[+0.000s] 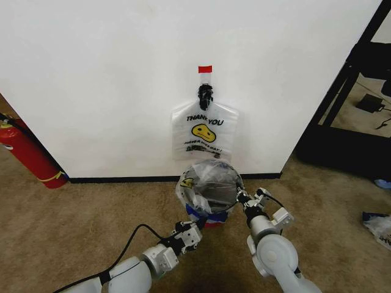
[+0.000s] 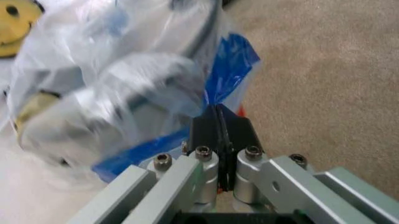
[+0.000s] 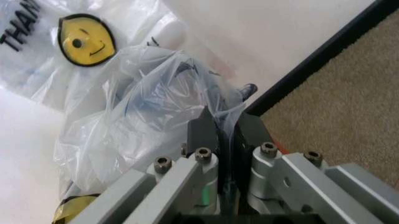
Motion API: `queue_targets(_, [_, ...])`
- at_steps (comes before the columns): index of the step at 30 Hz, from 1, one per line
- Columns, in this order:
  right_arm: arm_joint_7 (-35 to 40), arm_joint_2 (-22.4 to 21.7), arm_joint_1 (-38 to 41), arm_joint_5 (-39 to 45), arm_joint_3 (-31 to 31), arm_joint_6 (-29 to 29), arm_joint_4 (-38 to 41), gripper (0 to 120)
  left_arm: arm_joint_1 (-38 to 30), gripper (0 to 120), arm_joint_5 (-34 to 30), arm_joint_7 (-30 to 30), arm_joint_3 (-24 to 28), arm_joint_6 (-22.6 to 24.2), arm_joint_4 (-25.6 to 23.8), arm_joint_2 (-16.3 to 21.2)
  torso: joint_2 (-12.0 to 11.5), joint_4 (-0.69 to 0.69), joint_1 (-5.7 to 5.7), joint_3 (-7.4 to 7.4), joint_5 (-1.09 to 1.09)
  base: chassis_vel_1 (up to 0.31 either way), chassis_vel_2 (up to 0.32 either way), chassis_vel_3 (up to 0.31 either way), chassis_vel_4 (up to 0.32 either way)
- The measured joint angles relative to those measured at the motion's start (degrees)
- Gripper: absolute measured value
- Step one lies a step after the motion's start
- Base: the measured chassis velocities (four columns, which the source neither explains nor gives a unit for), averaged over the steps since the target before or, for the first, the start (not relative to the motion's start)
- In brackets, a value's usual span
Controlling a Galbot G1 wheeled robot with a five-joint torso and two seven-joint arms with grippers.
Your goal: Pick up the garbage bag from the wall and place it over the trash bin.
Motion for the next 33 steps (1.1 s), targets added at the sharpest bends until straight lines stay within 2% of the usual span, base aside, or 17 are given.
queue_targets(5, [1.11,1.42,-0.15,1.02,0.4,0.0,1.06,1,5.01,0,1.22,-0.29,-2.89,-1.21,3.27,-3.2,0.0,0.02,0.0,0.0,0.0,0.0,0.0,0.0,0.0])
queue_targets(12, [1.37,1.82,-0.37,1.21,0.41,-0.01,1.42,1,5.32,0,1.14,-1.85,-4.04,-1.61,5.97,-7.12,0.0,-0.01,0.0,0.0,0.0,0.0,0.0,0.0,0.0])
queue_targets(16, [1.37,1.48,-0.29,1.21,0.86,-0.01,1.06,1,6.72,0,0.96,-2.43,-4.49,-1.41,3.83,-6.07,0.0,0.0,0.0,0.0,0.0,0.0,0.0,0.0,0.0])
queue_targets(19, [1.25,0.93,-0.06,1.21,1.68,0.04,0.31,1,9.93,0,0.75,-3.56,-5.99,-1.26,0.55,-3.17,0.0,0.0,0.0,0.0,0.02,0.0,0.0,0.0,0.0])
queue_targets(21, [1.2,0.86,0.04,1.21,1.86,0.06,0.09,1,10.84,4,-0.62,-4.24,-6.4,-1.25,-0.21,-2.56,0.0,0.01,0.0,0.0,0.02,0.0,0.0,0.0,0.0])
queue_targets(24, [1.08,0.89,0.34,1.13,2.21,0.18,-0.43,1,12.69,15,-11.94,-7.73,-7.31,-1.37,-2.22,-2.72,0.0,0.01,0.0,0.0,0.0,0.0,0.0,0.0,0.0])
queue_targets(25, [1.05,0.91,0.38,1.1,2.27,0.2,-0.52,1,12.99,20,-17.08,-8.85,-7.44,-1.41,-3.07,-3.13,0.0,0.01,0.0,0.0,0.0,0.0,0.0,0.0,0.0])
queue_targets(26, [1.02,0.91,0.4,1.07,2.36,0.21,-0.62,1,13.43,25,-25.2,-10.19,-7.82,-1.58,-4.59,-3.93,0.0,0.01,0.0,0.0,-0.01,0.0,0.0,0.0,0.0])
queue_targets(27, [1.01,0.9,0.4,1.07,2.41,0.22,-0.65,1,13.66,29,-29.28,-10.67,-8.08,-1.66,-5.45,-4.35,0.0,0.0,0.0,0.0,-0.01,0.0,0.0,0.0,0.0])
queue_targets(28, [1.01,0.9,0.4,1.07,2.41,0.22,-0.65,1,13.66,29,-29.28,-10.67,-8.08,-1.66,-5.45,-4.35,0.0,0.0,0.0,0.0,-0.01,0.0,0.0,0.0,0.0])
queue_targets(31, [1.0,0.68,0.47,1.06,2.57,0.25,-0.83,1,14.52,40,-45.15,-12.7,-9.33,-2.2,-9.17,-6.38,0.0,0.01,0.0,0.0,0.01,0.0,0.0,0.0,0.0])
queue_targets(33, [0.99,0.6,0.56,1.06,2.58,0.25,-0.91,1,14.57,45,-50.54,-13.25,-9.86,-2.41,-10.27,-7.26,0.0,0.01,0.0,0.0,0.0,0.0,0.0,0.0,0.0])
